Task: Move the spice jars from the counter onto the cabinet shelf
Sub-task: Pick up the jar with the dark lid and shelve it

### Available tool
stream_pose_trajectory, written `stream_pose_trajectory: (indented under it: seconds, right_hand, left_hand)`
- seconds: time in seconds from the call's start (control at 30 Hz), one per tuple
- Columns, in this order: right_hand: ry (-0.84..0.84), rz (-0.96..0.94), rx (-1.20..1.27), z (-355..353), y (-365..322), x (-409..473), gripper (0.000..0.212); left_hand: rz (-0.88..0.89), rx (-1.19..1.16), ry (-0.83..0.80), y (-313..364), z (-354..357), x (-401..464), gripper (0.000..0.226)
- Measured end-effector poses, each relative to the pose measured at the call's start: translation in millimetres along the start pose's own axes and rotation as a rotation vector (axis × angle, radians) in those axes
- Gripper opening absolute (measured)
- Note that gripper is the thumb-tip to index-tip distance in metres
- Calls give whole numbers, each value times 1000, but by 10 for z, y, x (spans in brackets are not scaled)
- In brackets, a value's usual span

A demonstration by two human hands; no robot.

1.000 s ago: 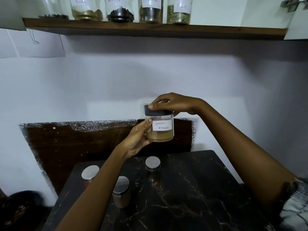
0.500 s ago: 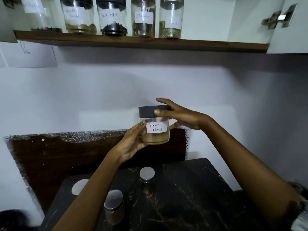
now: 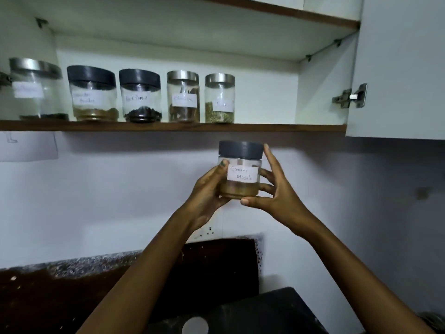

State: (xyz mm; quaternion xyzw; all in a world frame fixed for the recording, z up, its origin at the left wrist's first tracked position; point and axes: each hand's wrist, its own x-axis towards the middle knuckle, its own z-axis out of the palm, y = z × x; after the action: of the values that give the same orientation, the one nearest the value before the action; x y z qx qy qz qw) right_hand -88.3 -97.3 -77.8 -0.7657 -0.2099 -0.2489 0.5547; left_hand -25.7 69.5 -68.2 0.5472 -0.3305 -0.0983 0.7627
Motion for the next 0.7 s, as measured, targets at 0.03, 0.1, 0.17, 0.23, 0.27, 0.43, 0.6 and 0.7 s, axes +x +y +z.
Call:
stream_pose_trajectory:
  seconds: [0.03, 0.1, 0.17, 0.23, 0.27, 0.43, 0.6, 0.7]
  right_hand:
    - [36, -27, 6, -60, -34, 52, 108]
    - [113, -74, 11, -175, -95, 152, 108]
    - [176, -112, 4, -279, -167, 271, 108]
    - [209, -154, -14, -378, -227, 405, 108]
    - [212, -172, -27, -425, -247, 473, 108]
    - [245, -229, -61, -614, -264, 791, 103]
    - [281, -262, -138, -727, -216, 1083, 97]
    - [295, -243, -109, -756, -165, 1222, 91]
  left_hand:
    - [19, 4, -11, 79, 73, 89, 35]
    - [59, -13, -33, 213, 210, 251, 35]
    - [93, -46, -54, 325, 322, 410, 35]
    - [117, -90, -46, 403, 419, 566, 36]
    - [123, -122, -19, 428, 462, 643, 38]
    - [235, -108, 244, 501, 613, 953, 36]
    - [471, 203, 432, 477, 654, 1155, 34]
    - [528, 353, 404, 414, 667, 1236, 42]
